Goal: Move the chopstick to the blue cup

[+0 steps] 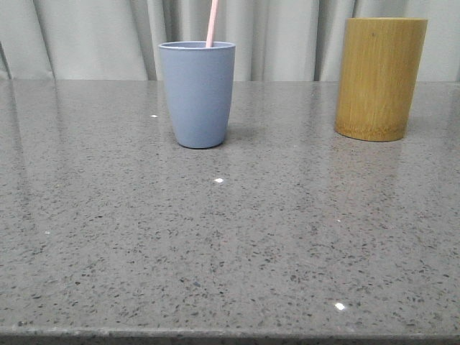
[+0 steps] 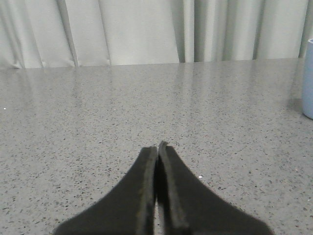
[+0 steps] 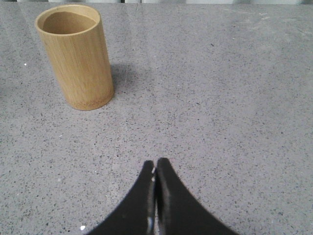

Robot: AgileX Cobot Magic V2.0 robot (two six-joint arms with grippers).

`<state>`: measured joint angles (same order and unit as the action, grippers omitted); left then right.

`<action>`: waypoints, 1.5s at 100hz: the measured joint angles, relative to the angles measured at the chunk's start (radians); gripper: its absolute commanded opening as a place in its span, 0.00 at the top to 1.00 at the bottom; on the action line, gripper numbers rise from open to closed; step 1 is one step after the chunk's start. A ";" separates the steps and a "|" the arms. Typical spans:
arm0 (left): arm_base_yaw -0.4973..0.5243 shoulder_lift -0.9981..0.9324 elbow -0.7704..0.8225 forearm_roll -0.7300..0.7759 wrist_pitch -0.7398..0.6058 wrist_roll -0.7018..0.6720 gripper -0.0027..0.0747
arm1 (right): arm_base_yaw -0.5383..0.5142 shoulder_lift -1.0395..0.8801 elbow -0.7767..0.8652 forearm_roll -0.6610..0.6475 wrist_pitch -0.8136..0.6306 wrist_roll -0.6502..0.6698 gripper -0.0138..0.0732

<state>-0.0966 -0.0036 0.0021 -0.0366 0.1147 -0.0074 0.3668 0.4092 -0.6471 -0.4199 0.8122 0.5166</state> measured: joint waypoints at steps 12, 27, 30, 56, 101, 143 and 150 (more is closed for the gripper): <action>0.000 0.000 0.000 0.001 0.000 0.000 0.99 | 0.000 0.000 0.000 0.000 0.000 0.000 0.92; 0.000 0.000 0.000 0.001 0.000 0.000 0.99 | 0.000 0.000 0.000 0.000 0.000 0.002 0.92; 0.000 0.000 0.000 0.001 0.002 0.000 0.99 | 0.000 0.000 0.000 0.000 0.000 0.002 0.92; 0.000 0.000 0.000 0.001 0.002 0.000 0.99 | 0.000 0.000 0.000 0.000 0.000 0.002 0.92; 0.000 0.000 0.000 0.001 0.002 0.000 0.99 | 0.000 0.000 0.004 0.000 0.000 0.002 0.92; 0.000 0.000 0.000 0.001 0.004 0.000 0.99 | -0.005 -0.249 0.216 -0.059 -0.215 -0.051 0.92; 0.000 0.000 0.000 0.001 0.004 0.000 0.99 | -0.019 -0.320 0.289 -0.059 -0.279 -0.075 0.92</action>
<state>-0.0966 -0.0036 0.0021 -0.0351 0.1188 -0.0074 0.3478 0.0895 -0.3580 -0.4791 0.5329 0.4416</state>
